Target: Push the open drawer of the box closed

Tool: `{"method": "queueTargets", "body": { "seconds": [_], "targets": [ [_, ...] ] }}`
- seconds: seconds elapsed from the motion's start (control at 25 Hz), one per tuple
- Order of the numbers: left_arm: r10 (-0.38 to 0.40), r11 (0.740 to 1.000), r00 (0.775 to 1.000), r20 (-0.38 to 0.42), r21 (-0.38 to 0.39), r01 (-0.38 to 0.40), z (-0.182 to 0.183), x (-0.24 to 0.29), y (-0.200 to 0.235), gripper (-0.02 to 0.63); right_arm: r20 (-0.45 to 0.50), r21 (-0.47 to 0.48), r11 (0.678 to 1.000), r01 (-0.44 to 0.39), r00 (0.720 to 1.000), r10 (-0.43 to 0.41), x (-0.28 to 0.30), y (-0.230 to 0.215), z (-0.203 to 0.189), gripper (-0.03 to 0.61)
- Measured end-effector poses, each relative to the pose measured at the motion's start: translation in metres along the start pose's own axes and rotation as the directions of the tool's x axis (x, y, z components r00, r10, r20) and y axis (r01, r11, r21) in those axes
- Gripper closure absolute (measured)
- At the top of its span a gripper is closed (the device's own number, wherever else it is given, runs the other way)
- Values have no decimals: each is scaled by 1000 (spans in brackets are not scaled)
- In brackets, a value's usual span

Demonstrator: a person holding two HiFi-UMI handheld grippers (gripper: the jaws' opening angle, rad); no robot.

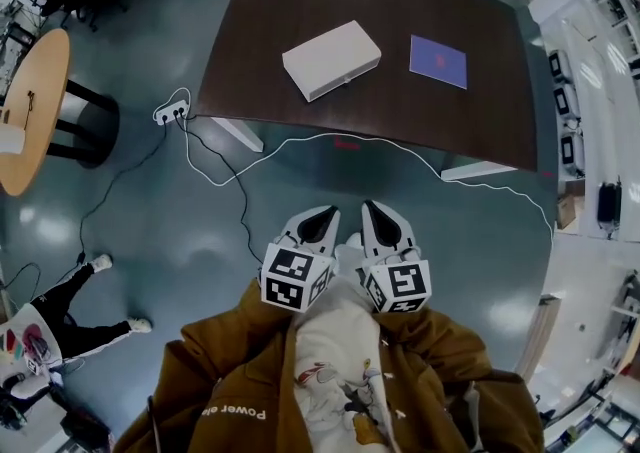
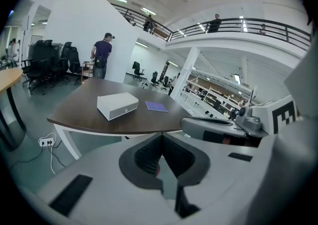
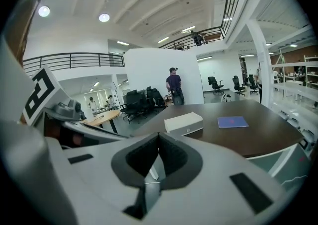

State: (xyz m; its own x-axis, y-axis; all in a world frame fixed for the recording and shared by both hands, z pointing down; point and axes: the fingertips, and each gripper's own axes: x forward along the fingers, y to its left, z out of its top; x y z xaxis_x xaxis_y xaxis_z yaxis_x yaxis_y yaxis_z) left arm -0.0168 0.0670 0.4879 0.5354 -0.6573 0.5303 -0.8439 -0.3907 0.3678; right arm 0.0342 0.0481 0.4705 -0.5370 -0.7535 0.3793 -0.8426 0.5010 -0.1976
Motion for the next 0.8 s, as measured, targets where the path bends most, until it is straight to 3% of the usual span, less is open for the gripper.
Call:
{"method": "queueTargets", "body": {
  "seconds": [0.28, 0.8],
  "targets": [
    [25, 1000, 1000, -4, 8, -25, -3, 7, -16, 609, 52, 31, 1000, 2, 999, -4, -19, -15, 4, 572],
    [23, 999, 1000, -4, 36, -22, 4, 12, -33, 609, 44, 16, 1000, -11, 999, 11, -33, -24, 6, 572]
  ]
}}
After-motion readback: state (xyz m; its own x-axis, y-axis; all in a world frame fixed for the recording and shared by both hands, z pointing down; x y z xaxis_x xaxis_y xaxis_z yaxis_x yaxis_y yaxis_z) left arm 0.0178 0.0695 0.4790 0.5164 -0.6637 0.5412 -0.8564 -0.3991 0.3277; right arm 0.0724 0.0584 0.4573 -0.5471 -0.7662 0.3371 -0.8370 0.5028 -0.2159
